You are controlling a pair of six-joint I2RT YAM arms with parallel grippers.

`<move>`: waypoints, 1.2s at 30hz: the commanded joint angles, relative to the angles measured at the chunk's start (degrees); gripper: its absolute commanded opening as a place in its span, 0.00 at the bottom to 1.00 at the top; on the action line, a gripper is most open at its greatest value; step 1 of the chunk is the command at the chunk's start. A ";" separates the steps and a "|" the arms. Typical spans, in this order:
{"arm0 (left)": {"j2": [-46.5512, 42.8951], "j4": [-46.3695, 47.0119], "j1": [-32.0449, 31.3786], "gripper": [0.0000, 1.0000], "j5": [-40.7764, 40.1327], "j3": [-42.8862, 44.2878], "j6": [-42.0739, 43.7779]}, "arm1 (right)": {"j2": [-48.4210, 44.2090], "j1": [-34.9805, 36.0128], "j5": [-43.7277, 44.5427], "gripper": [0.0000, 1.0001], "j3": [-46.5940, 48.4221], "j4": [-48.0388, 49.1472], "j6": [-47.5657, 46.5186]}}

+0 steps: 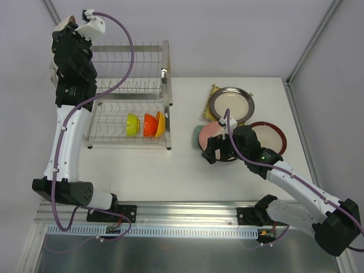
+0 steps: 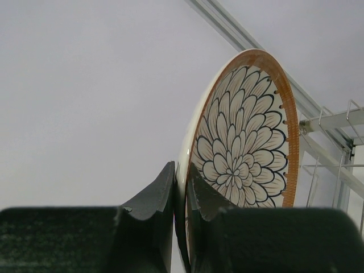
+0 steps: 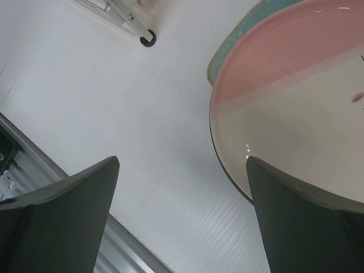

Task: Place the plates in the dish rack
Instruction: Insert the plate into the dish rack

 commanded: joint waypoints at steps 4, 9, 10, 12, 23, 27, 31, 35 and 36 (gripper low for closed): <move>-3.25 9.57 -0.90 0.00 -1.11 1.21 3.03 | -1.43 0.32 0.38 1.00 -0.17 2.72 -0.83; -2.55 8.86 -1.95 0.00 -2.96 0.77 4.26 | -1.78 0.41 0.56 1.00 -0.43 2.72 -0.83; -2.38 8.86 -2.30 0.00 -4.00 0.69 4.53 | -1.69 0.50 0.56 1.00 -0.52 2.80 -0.83; -1.94 8.60 -2.65 0.00 -4.89 0.69 4.27 | -1.87 0.67 0.82 1.00 -0.61 2.89 -0.83; 0.96 7.72 -2.92 0.00 -7.70 1.65 2.86 | -2.39 1.29 1.96 1.00 -1.23 3.16 -1.09; 2.28 7.10 -2.92 0.00 -8.23 2.00 1.98 | -2.57 1.29 2.05 1.00 -1.40 3.16 -1.18; 3.16 6.58 -2.92 0.00 -8.50 2.62 1.02 | -2.66 1.38 2.23 1.00 -1.31 3.16 -1.18; 3.69 5.44 -2.92 0.00 -8.06 3.41 -0.65 | -2.66 1.46 2.40 0.99 -1.40 3.24 -1.18; 3.69 4.83 -2.92 0.00 -7.88 3.76 -1.09 | -2.66 1.38 2.40 1.00 -1.49 3.25 -1.27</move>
